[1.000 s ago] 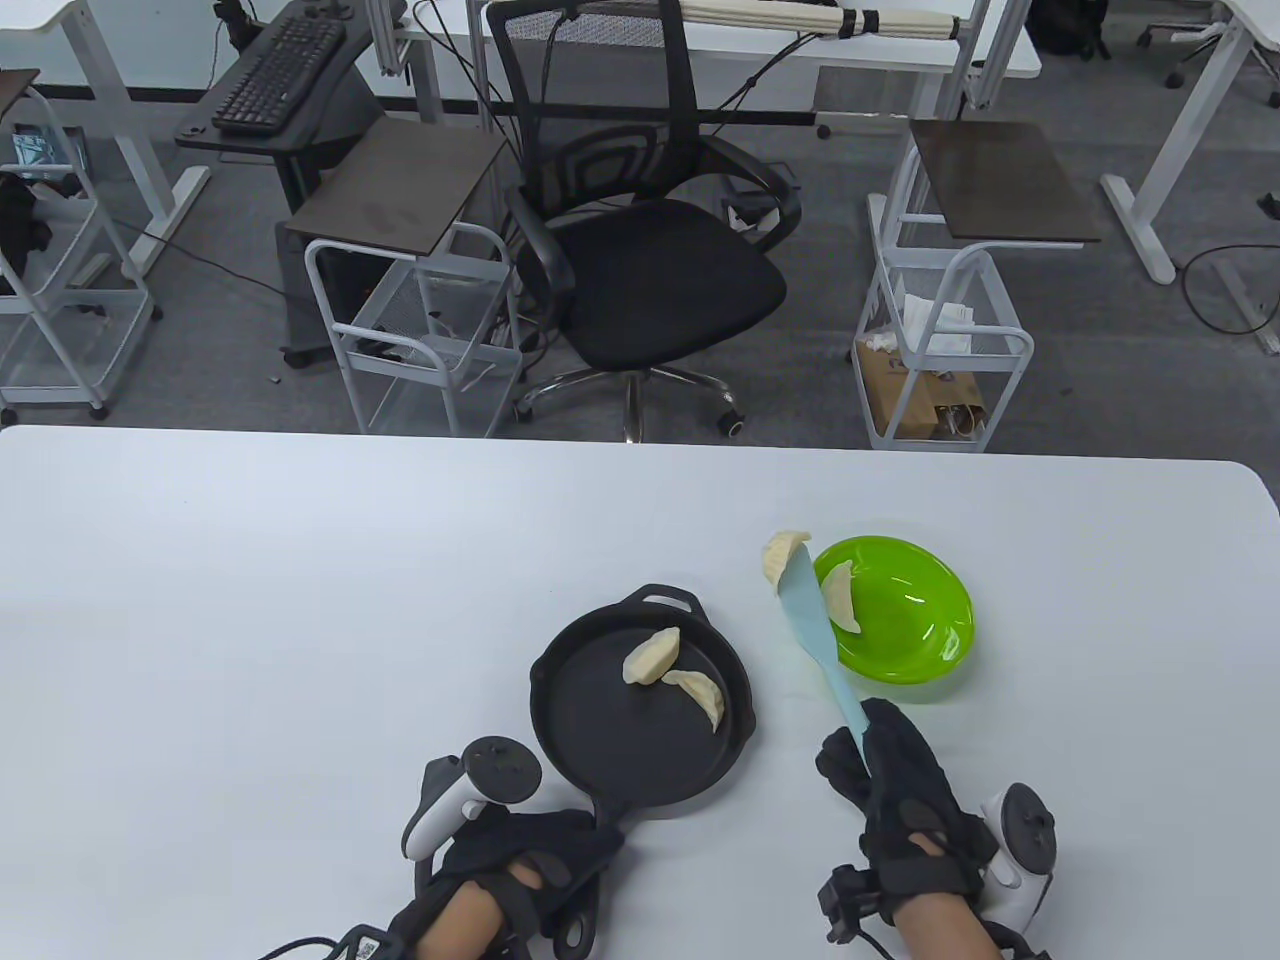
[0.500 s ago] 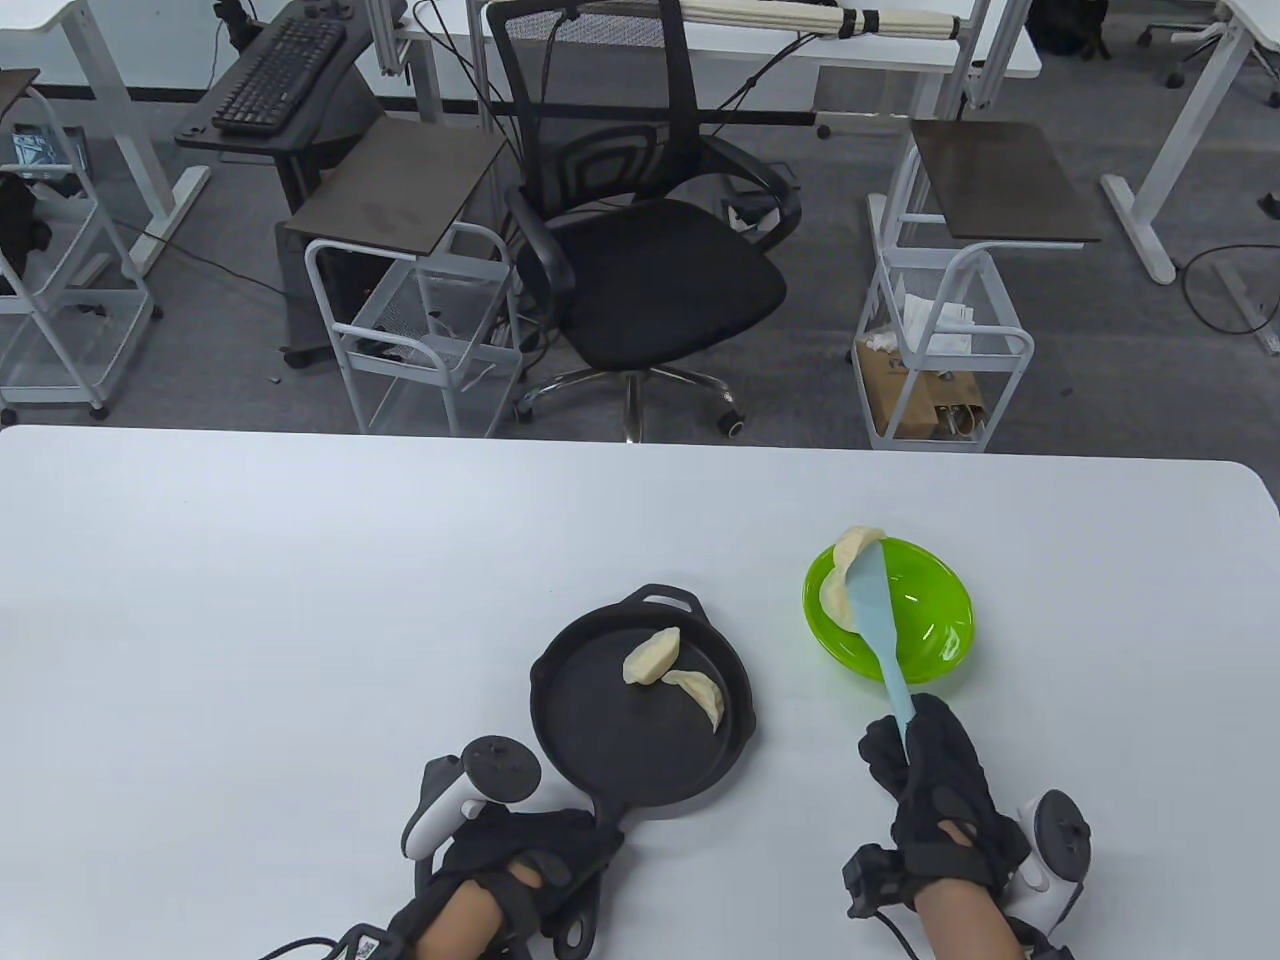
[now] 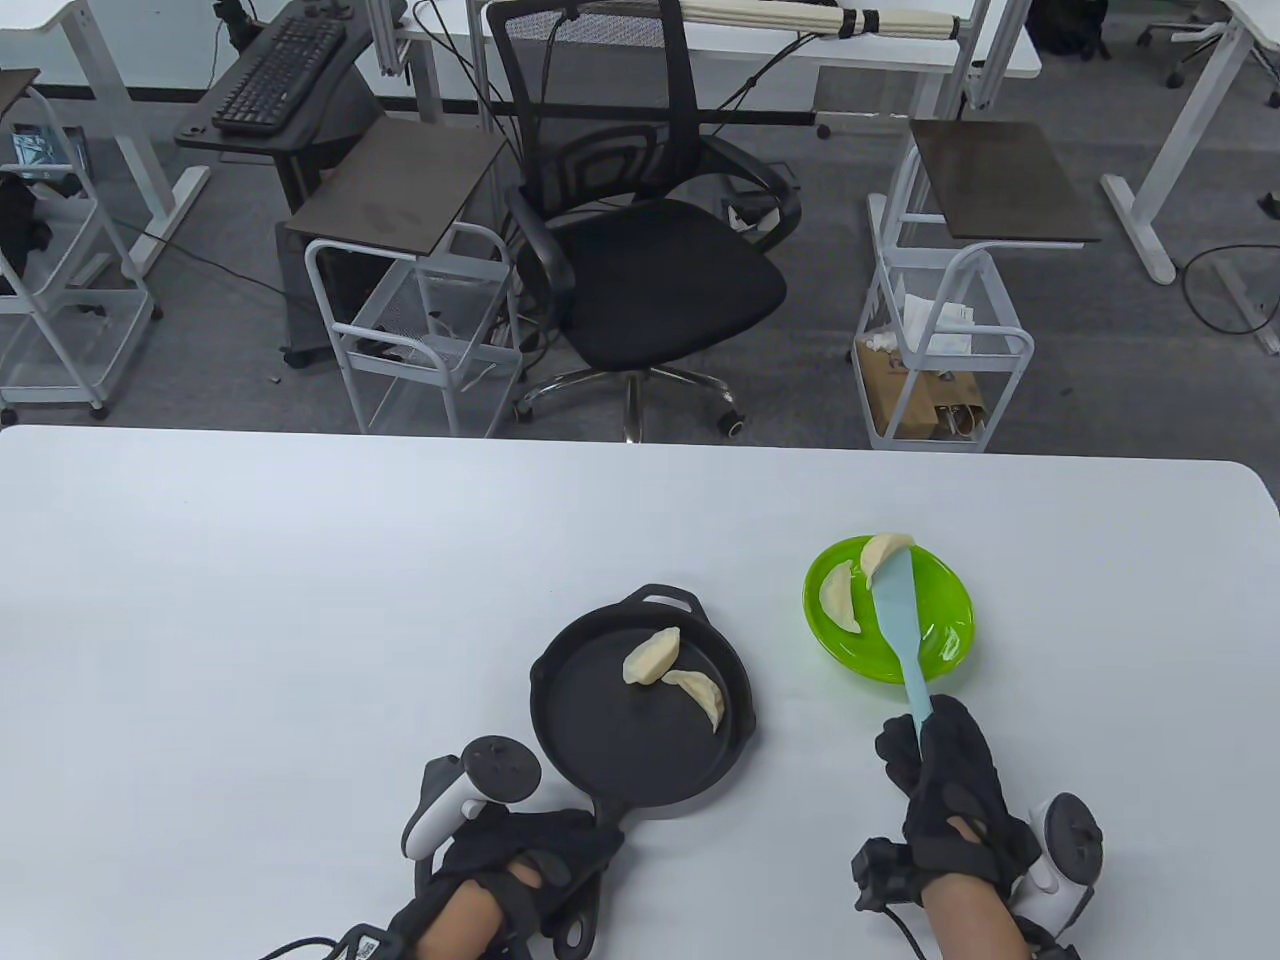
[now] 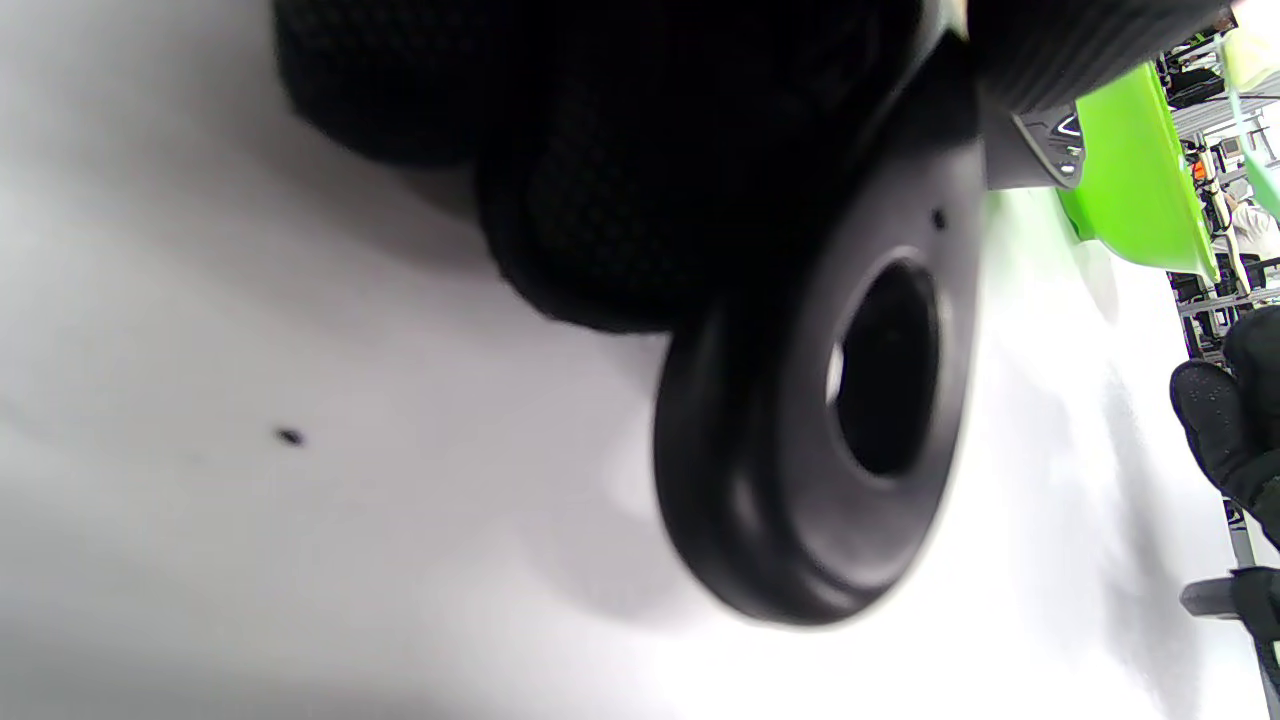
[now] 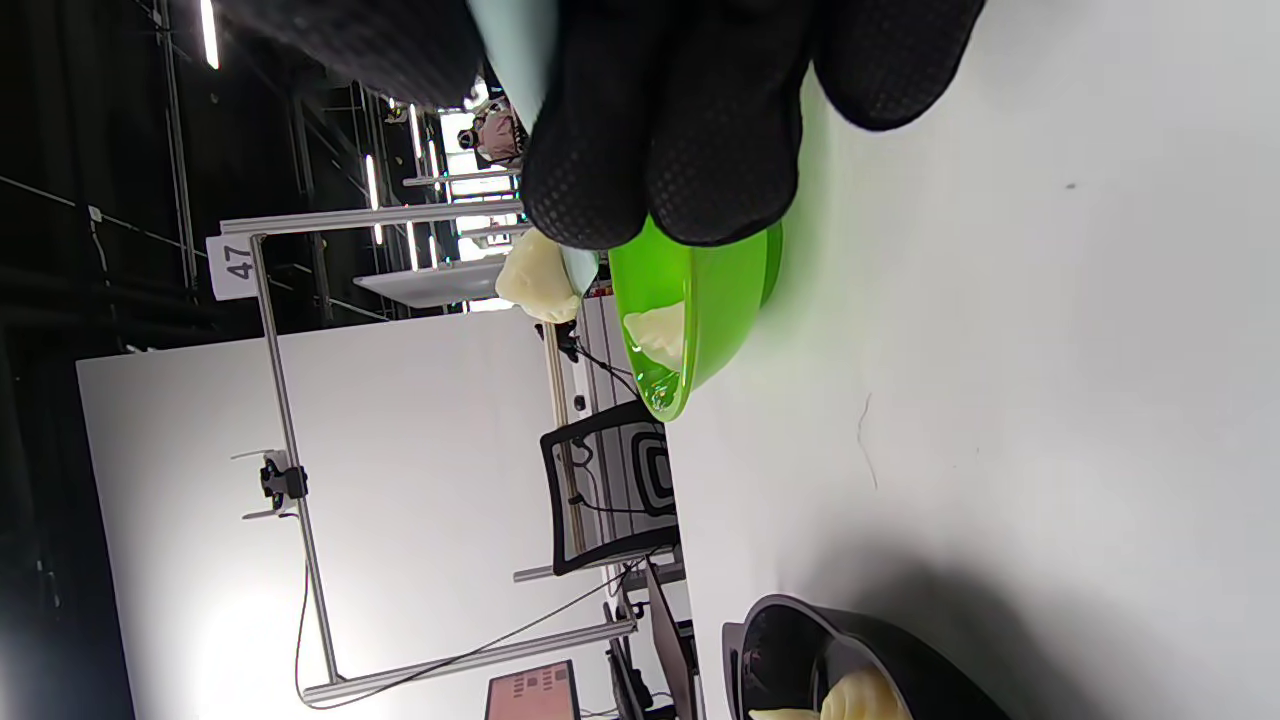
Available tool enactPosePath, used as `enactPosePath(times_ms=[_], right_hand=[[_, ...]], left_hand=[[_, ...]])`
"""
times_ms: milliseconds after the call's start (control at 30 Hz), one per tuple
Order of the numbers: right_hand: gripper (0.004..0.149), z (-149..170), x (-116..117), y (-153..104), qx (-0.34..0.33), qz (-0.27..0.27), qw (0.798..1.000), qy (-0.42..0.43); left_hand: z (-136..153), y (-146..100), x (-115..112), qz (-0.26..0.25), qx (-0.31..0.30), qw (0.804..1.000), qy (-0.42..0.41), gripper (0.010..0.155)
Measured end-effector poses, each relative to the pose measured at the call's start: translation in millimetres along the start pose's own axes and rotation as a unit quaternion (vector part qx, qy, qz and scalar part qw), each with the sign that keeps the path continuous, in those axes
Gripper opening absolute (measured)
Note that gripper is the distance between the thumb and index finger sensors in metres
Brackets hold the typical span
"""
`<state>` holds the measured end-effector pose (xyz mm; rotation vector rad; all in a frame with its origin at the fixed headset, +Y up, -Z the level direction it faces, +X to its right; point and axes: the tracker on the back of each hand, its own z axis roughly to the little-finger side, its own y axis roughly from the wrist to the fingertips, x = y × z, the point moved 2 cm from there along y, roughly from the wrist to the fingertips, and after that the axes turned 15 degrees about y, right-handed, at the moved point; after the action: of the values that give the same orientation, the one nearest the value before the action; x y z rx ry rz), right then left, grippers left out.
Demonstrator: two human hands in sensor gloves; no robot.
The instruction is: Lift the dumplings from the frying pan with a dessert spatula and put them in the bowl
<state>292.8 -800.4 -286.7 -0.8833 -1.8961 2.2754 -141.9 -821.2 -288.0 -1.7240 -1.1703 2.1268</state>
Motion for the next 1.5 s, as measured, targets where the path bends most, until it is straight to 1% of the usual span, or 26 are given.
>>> enactPosePath(times_ms=[200, 733, 1167, 1500], right_hand=[[0.057, 0.7, -3.3, 0.3, 0.012, 0.018, 1.000, -0.011], [0.057, 4.5, -2.1, -1.9, 0.024, 0.024, 0.999, -0.007], [0.057, 2.3, 9.4, -2.3, 0.029, -0.001, 0.999, 0.015], [0.057, -0.9, 9.6, -4.6, 0.022, -0.009, 0.999, 0.037]], left_hand=[[0.2, 0.1, 0.1, 0.000, 0.000, 1.000, 0.000, 0.062], [0.0, 0.3, -0.1, 0.000, -0.003, 1.000, 0.002, 0.063], [-0.5, 1.6, 0.3, 0.004, -0.006, 1.000, 0.007, 0.062], [-0.4, 1.5, 0.3, 0.005, -0.003, 1.000, 0.004, 0.062]])
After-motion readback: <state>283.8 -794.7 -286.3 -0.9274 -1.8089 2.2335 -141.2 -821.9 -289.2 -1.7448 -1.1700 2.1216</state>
